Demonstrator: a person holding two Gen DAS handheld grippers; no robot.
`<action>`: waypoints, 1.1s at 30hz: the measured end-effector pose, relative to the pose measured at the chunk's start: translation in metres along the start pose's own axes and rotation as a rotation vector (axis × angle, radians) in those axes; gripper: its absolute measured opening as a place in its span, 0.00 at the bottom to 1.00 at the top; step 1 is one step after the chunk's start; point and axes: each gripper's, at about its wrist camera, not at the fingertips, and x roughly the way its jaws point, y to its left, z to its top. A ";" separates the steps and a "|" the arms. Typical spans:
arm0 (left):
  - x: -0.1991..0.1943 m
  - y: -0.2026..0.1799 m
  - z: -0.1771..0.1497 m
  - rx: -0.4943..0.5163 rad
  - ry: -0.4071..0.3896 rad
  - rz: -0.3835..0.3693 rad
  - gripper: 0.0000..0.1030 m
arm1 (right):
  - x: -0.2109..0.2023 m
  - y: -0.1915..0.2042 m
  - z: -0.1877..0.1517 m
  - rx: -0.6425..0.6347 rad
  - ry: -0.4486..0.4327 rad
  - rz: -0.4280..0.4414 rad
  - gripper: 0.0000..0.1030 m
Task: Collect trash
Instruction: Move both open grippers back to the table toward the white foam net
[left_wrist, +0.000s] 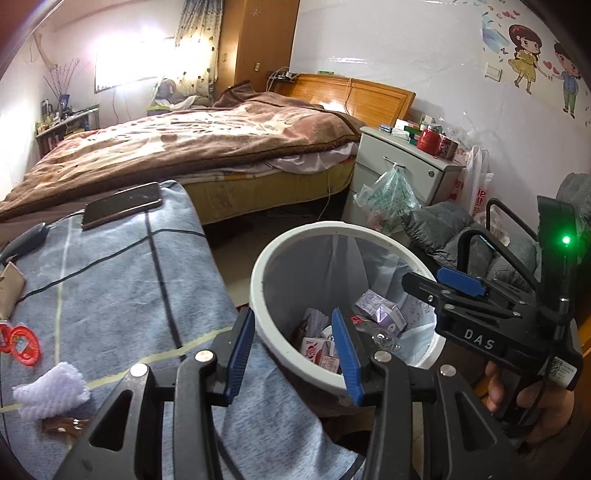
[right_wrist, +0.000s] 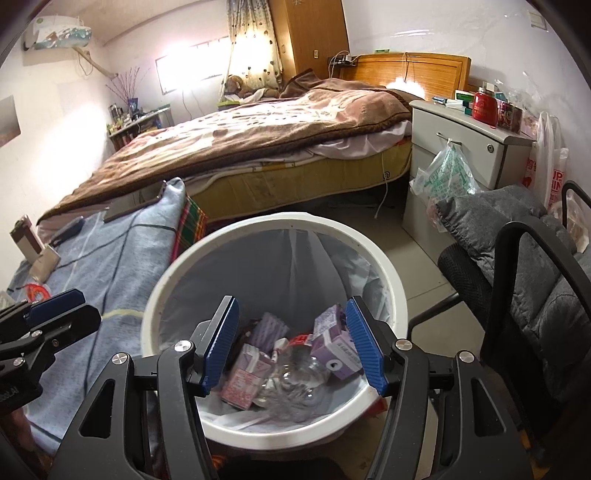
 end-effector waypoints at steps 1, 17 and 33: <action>-0.002 0.003 0.000 -0.006 -0.005 -0.005 0.44 | -0.002 0.002 0.000 -0.002 -0.007 0.004 0.60; -0.067 0.078 -0.029 -0.117 -0.093 0.142 0.50 | -0.011 0.073 -0.005 -0.139 -0.037 0.170 0.60; -0.123 0.173 -0.074 -0.267 -0.114 0.305 0.53 | -0.004 0.172 -0.020 -0.337 0.007 0.362 0.60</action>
